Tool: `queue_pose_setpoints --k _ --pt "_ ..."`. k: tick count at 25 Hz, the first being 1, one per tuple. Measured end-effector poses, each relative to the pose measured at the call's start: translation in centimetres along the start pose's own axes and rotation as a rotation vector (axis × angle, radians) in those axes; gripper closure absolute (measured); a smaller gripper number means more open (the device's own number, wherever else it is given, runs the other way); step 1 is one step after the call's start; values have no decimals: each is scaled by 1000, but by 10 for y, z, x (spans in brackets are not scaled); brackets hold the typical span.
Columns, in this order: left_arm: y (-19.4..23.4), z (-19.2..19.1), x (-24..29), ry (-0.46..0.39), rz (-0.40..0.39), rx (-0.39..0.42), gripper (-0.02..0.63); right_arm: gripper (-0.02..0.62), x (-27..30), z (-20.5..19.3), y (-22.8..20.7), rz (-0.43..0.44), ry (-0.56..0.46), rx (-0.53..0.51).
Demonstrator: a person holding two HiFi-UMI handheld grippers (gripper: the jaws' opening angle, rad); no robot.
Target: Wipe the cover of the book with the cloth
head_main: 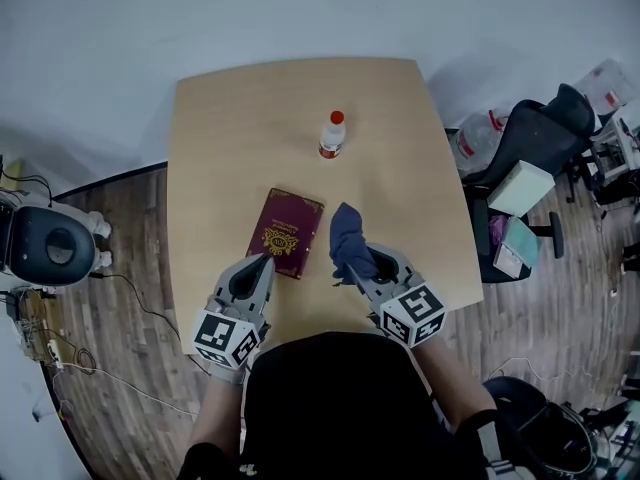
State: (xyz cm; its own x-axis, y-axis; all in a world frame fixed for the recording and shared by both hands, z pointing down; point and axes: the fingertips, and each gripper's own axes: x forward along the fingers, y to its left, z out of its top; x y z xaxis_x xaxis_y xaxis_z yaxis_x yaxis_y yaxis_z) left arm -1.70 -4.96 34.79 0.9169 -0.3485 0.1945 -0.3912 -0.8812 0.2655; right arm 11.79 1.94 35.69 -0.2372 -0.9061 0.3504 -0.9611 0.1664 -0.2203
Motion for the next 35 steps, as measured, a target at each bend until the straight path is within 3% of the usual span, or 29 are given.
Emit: queue_pose_setpoints --k 10,35 --pt "-32 51 -13 -111 -9 142 583 483 -25 43 28 -21 -122 -115" --pt "-40 50 -22 -119 2 149 583 486 -32 47 35 -11 -149 -184"
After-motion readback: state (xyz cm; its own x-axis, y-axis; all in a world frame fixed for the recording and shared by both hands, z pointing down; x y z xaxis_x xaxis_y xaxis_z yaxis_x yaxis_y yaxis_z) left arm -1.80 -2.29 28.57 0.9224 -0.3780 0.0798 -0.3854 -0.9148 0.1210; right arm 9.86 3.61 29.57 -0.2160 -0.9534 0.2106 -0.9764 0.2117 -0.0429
